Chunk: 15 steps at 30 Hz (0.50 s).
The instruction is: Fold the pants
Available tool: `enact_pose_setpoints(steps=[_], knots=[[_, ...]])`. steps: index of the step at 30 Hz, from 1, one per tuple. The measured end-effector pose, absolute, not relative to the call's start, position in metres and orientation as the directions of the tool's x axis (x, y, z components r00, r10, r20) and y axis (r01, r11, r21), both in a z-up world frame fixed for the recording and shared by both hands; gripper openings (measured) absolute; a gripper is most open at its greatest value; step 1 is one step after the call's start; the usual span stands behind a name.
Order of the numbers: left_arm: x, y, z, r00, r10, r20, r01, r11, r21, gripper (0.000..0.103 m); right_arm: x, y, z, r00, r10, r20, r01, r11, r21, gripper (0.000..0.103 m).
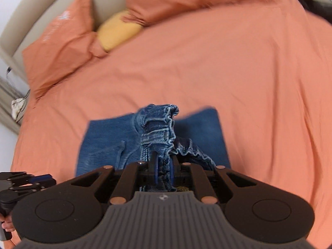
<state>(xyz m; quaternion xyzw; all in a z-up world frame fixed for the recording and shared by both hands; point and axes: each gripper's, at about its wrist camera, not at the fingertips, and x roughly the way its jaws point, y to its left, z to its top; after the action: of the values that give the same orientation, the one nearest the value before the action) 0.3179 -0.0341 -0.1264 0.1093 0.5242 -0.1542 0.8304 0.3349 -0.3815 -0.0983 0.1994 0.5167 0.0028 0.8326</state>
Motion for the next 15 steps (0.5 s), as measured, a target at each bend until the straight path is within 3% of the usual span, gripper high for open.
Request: enact_pose_setpoints(steps=[8,10,15], knots=[[0.345,-0.048,-0.143,0.407,-0.128,-0.905,0.376,0.926,0.038,0.023,0.343,-0.401,-0.156,0.418,0.123,-0.9,0.215,0.949,0.229,0.007],[0.347,-0.05,-0.145,0.415,-0.123,-0.902,0.376,0.926,0.047,0.023,0.344,-0.398,-0.163,0.404,0.093,-0.91,0.207,0.96,0.19,0.018],[0.357,-0.051,-0.14,0.468,-0.139,-0.873,0.365,0.93,0.047,0.023,0.338,-0.387,-0.135,0.463,-0.002,-0.886,0.134,0.989,0.068,0.028]])
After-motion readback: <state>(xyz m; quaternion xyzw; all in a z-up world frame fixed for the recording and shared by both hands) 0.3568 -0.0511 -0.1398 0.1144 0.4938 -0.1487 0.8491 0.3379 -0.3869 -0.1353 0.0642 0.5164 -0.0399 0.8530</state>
